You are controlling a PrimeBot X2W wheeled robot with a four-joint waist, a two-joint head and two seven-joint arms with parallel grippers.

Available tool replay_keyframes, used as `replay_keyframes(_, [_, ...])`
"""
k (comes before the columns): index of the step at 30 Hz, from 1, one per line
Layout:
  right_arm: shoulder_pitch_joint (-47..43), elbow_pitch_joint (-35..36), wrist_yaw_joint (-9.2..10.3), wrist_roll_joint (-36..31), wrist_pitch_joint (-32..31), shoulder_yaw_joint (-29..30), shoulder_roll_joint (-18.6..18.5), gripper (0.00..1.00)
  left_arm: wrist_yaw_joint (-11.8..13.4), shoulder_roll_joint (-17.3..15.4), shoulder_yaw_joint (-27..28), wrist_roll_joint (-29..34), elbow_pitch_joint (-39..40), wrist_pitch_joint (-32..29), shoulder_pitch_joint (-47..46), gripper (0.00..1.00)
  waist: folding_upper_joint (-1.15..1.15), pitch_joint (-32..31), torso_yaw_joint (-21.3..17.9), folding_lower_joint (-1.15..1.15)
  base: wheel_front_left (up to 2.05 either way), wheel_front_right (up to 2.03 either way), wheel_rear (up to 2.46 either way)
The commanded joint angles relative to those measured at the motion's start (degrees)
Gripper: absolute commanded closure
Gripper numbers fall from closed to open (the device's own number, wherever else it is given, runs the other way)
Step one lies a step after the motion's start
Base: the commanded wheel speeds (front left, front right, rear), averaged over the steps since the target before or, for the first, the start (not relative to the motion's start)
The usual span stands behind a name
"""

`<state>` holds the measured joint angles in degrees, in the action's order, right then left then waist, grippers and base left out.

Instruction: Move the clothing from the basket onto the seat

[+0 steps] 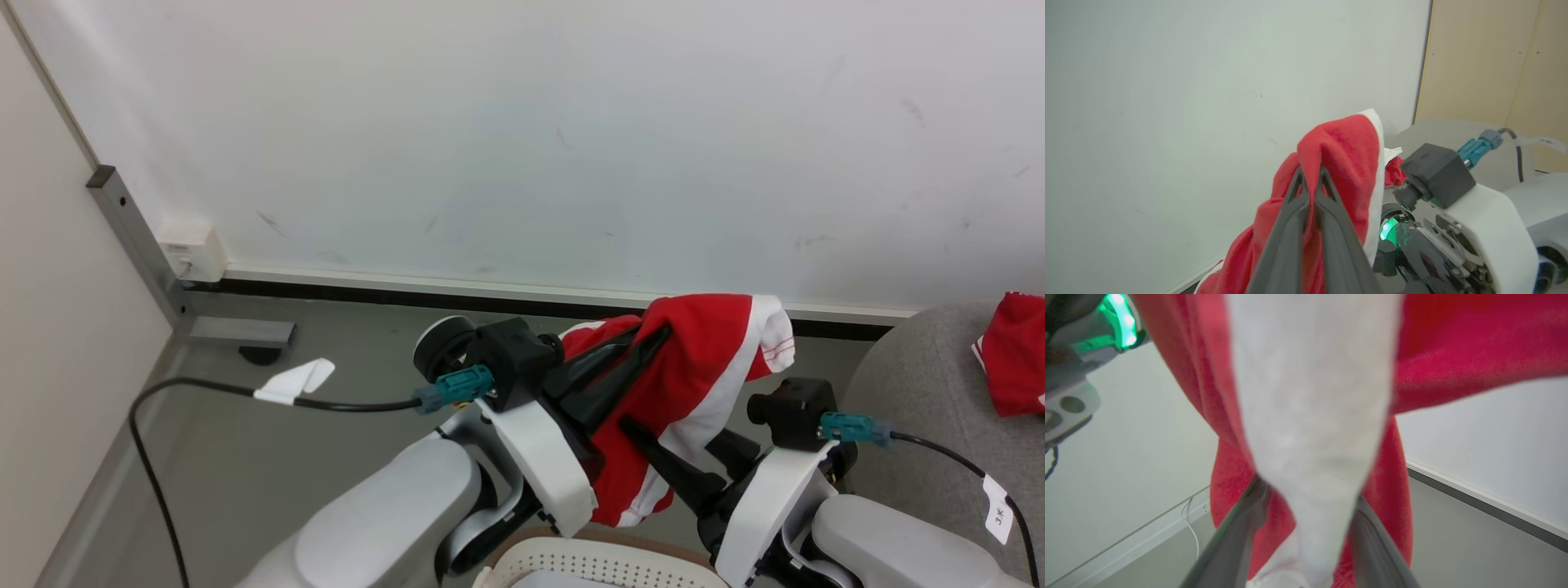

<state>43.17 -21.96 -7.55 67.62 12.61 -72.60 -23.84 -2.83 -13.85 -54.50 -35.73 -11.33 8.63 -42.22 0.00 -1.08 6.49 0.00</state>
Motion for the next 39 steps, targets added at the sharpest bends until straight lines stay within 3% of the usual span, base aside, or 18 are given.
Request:
replay_keyframes(1, [0.51,-0.37,0.13,0.29,0.61,-0.36,0.30,1.00,0.19,-0.38,0.03,0.11,0.01,0.05,0.52,1.00,0.00,0.01,0.00,0.00,0.00,0.00,0.00])
replay_keyframes(20, [-0.41,-0.02,0.13,1.93,2.58,-0.73,1.24,1.00,1.58,-1.51,0.64,-0.79,-1.51,0.91,0.94,1.00,0.00,0.23,-1.99,0.00,0.00,0.00,0.00])
replay_keyframes(33, [-4.20,2.44,0.13,-1.21,2.55,6.74,1.94,1.00,2.85,-2.79,1.01,-1.72,-1.64,0.44,1.99,1.00,0.00,0.09,-6.44,0.00,0.00,0.00,0.00])
replay_keyframes(35, [-4.81,2.80,0.13,-1.99,2.56,8.08,1.74,1.00,3.15,-2.86,1.16,-1.85,-1.57,0.78,2.23,0.56,0.00,0.25,-7.17,0.00,0.00,0.00,0.00])
replay_keyframes(38, [-5.76,3.38,0.13,-3.31,2.57,10.99,1.27,1.00,3.23,-2.87,1.00,-1.99,-1.38,0.97,2.51,0.51,0.00,0.59,-8.28,0.00,0.00,0.00,0.00])
replay_keyframes(39, [-6.26,3.65,0.13,-3.93,2.56,12.21,1.24,1.00,3.36,-2.89,1.03,-2.06,-1.29,1.13,2.67,0.19,0.00,0.72,-8.72,0.00,0.00,0.00,0.00])
